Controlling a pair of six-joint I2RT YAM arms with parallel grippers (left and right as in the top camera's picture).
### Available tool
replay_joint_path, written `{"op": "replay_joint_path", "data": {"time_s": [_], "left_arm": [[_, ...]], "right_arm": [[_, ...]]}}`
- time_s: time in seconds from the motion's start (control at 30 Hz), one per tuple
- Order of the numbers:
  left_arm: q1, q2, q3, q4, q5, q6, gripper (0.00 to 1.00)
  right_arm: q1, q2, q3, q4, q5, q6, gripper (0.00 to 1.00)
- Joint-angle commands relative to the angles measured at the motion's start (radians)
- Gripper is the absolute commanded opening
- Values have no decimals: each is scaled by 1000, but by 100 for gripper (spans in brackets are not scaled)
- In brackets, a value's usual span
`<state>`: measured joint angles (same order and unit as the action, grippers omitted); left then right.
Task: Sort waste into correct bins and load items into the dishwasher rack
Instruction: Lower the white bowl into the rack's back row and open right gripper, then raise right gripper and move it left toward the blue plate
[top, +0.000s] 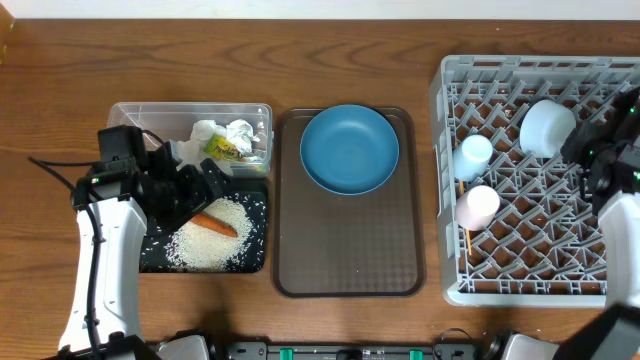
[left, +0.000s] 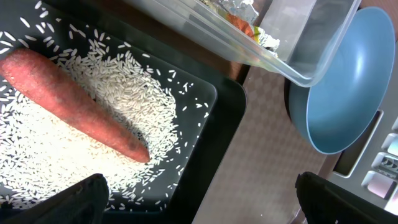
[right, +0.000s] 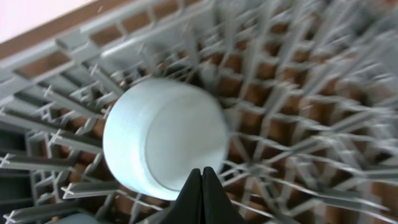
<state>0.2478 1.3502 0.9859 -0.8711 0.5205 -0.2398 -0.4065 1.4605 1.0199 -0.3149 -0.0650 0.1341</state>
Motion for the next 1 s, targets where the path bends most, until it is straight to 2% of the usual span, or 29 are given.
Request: {"op": "replay_joint_path", "data": {"time_s": [0.0,0.13,0.33,0.53,0.67,0.77,0.97], "left_arm": [[5,2,-4,-3,2,-8,99],[5,2,-4,-3,2,-8,99],[5,2,-4,-3,2,-8,99],[5,2,-4,-3,2,-8,99],[5,2,-4,-3,2,-8,99],[5,2,-4,-3,2,-8,99],[5,2,-4,-3,2,-8,99]], "right_arm": [[-7,89,-1,34,-198,37,1],[-5,158,-1,95,-389,37,1],[-5,175,0,117,-425,79,1],[-7,101,5,123,-450,78,1],[-8,24,5,93,-314,79,1],[-9,-4,5,57,-107,102,1],[-10,65,4,35,64,105,1]]}}
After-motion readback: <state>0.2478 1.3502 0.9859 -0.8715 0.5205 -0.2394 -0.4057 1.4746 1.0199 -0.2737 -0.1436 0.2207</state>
